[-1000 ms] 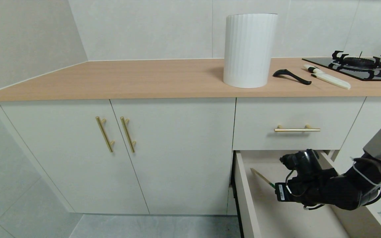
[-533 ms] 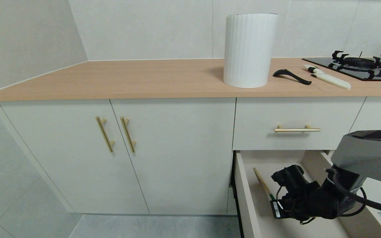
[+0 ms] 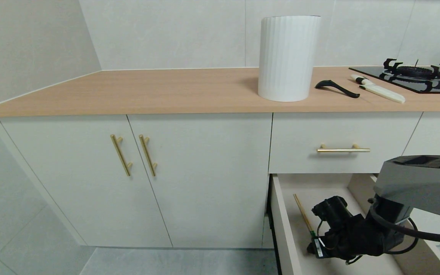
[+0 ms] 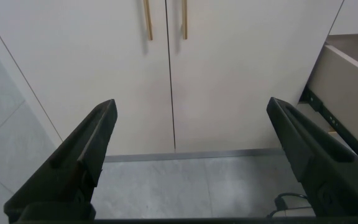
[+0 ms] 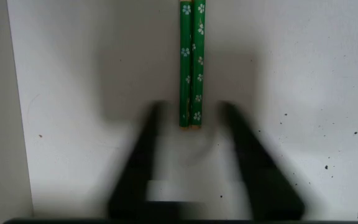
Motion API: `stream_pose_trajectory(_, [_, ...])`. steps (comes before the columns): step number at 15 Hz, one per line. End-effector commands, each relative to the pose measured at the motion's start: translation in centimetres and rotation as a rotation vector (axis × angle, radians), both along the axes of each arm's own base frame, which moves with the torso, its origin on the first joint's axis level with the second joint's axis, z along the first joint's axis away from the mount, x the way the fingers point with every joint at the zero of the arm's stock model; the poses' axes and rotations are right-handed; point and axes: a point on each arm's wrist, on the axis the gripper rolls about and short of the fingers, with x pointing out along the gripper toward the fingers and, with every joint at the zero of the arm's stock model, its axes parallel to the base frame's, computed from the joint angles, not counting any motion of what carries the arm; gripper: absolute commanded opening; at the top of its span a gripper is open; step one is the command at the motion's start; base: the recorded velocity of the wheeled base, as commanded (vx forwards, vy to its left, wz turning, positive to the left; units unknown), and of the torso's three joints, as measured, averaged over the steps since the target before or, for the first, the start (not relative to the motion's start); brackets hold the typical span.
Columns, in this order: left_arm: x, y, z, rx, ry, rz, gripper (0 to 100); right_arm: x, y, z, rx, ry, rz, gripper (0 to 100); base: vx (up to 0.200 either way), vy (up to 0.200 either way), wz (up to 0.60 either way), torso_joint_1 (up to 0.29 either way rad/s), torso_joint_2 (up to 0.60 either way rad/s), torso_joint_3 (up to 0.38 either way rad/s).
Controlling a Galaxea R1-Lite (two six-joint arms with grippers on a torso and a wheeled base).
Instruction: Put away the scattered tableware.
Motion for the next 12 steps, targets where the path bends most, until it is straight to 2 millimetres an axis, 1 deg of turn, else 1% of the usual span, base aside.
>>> stream_pose_trajectory(1, [0.0, 0.0, 0.0, 0.0, 0.0, 0.0, 100, 0.0, 0.0, 0.0, -0.001, 0.001, 0.001, 100, 0.0, 0.0, 0.0, 0.0, 0.0, 0.0])
stream_pose_trajectory(4, [0.0, 0.0, 0.0, 0.0, 0.0, 0.0, 100, 0.0, 0.0, 0.0, -0.002, 0.001, 0.0, 100, 0.0, 0.0, 0.0, 0.0, 0.0, 0.0])
stream_pose_trajectory(6, [0.0, 0.0, 0.0, 0.0, 0.0, 0.0, 100, -0.1, 0.0, 0.5, -0.002, -0.012, -0.001, 100, 0.0, 0.0, 0.0, 0.0, 0.0, 0.0])
stream_pose_trajectory(8, [0.0, 0.0, 0.0, 0.0, 0.0, 0.0, 100, -0.2, -0.4, 3.1, -0.003, -0.085, -0.023, 100, 0.0, 0.0, 0.0, 0.0, 0.0, 0.0])
stream_pose_trajectory(10, [0.0, 0.0, 0.0, 0.0, 0.0, 0.0, 100, -0.4, -1.3, 7.4, 0.028, -0.205, -0.054, 100, 0.0, 0.0, 0.0, 0.0, 0.0, 0.0])
stream_pose_trajectory(12, [0.0, 0.0, 0.0, 0.0, 0.0, 0.0, 100, -1.3, -1.8, 10.7, 0.014, -0.305, -0.059, 100, 0.0, 0.0, 0.0, 0.0, 0.0, 0.0])
